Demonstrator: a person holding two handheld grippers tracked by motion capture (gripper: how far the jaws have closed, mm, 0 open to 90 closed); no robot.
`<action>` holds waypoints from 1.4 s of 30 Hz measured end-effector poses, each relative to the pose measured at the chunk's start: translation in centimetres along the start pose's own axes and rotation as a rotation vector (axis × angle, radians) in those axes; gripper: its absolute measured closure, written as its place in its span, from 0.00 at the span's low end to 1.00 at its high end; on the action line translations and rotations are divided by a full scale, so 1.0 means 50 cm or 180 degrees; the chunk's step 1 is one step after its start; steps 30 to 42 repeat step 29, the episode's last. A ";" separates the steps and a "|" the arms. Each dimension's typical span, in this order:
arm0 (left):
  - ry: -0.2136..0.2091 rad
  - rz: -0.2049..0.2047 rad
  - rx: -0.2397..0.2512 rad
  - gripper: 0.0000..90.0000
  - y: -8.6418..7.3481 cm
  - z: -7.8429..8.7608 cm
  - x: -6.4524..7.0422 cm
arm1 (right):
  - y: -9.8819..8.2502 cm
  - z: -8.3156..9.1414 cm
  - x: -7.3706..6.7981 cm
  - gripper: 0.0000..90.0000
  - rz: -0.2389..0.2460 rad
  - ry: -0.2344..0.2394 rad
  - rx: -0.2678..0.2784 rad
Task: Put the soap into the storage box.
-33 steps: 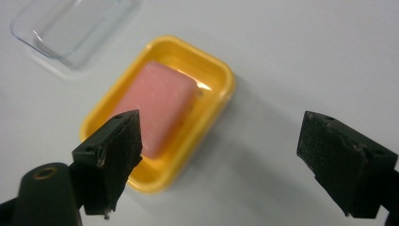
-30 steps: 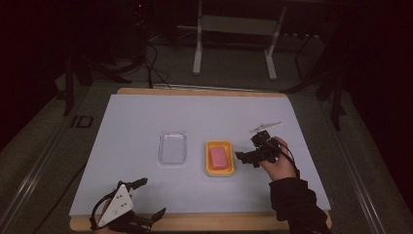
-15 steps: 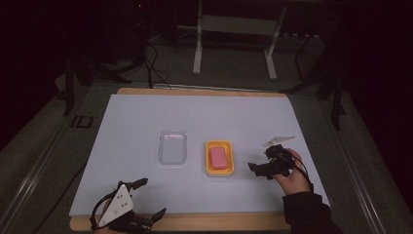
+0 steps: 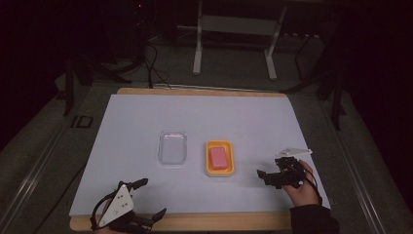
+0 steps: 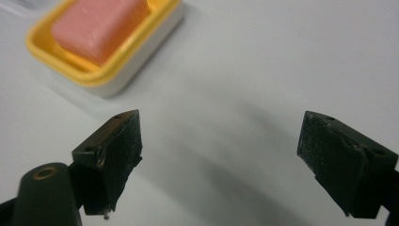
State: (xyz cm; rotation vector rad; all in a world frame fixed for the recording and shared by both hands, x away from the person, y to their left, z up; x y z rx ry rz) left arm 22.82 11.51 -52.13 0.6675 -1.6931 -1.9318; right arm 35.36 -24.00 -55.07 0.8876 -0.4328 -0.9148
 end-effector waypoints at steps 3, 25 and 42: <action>0.0000 0.0006 0.0007 0.01 0.001 0.000 0.000 | -0.007 0.006 0.002 0.16 -0.0036 0.0001 0.0015; -0.0042 -0.0019 0.0015 0.01 0.004 0.002 0.005 | -0.032 0.009 0.029 0.15 -0.0007 -0.0107 0.0156; -0.0047 -0.0025 0.0013 0.01 0.004 0.002 0.005 | -0.031 0.009 0.027 0.15 0.0001 -0.0107 0.0161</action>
Point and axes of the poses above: each handheld gripper's, and its own axes: z roughly backward along the jaws, y roughly out of its top, x roughly to its right, the point moved 10 cm from there along -z, roughly forward along the jaws, and after that the axes turned 13 degrees about x, right-handed, at the moved point
